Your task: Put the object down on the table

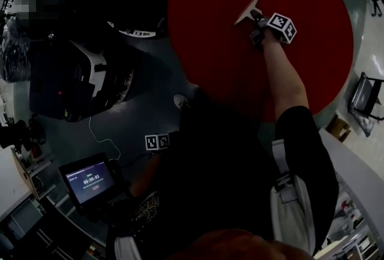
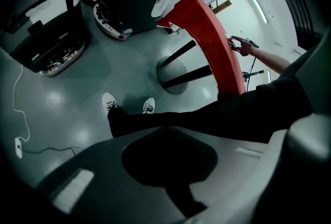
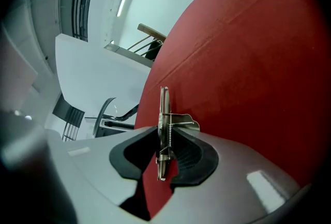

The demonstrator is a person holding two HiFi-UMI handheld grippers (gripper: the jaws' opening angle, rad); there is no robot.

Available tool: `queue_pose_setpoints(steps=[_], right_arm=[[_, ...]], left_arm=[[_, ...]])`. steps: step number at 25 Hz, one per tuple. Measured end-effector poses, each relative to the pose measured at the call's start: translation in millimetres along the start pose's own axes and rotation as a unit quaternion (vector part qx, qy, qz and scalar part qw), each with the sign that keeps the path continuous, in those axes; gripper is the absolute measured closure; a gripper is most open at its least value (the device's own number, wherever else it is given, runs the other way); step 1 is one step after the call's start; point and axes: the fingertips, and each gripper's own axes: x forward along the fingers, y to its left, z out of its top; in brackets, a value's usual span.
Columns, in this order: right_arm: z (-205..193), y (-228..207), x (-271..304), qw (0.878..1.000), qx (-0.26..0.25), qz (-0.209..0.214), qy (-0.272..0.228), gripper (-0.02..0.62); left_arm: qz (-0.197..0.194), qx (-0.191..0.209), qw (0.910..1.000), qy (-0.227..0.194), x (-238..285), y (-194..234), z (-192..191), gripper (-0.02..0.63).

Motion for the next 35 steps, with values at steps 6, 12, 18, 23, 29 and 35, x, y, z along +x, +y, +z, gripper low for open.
queue_pose_setpoints(steps=[6, 12, 18, 23, 29, 35], right_arm=[[1, 6, -2, 1.000, 0.009, -0.001, 0.016, 0.502], [3, 15, -10, 0.999, 0.017, -0.016, 0.042, 0.430], [16, 10, -35, 0.998, 0.000, -0.039, 0.057, 0.378], [13, 10, -91, 0.997, -0.068, -0.011, 0.043, 0.430], [-39, 25, -160, 0.984, -0.167, 0.047, 0.027, 0.457], [-102, 103, -188, 0.961, -0.257, 0.101, 0.002, 0.459]], left_arm=[[-0.021, 0.019, 0.9996, -0.003, 3, -33, 25, 0.594], [-0.019, 0.049, 0.9985, 0.017, 5, -45, 27, 0.594], [-0.025, 0.048, 0.9983, 0.022, 4, -50, 32, 0.594], [-0.027, 0.052, 0.9980, 0.025, 6, -53, 34, 0.594], [-0.036, 0.064, 0.9966, 0.036, 10, -50, 40, 0.594], [-0.033, 0.126, 0.9889, 0.070, 6, -32, 71, 0.594]])
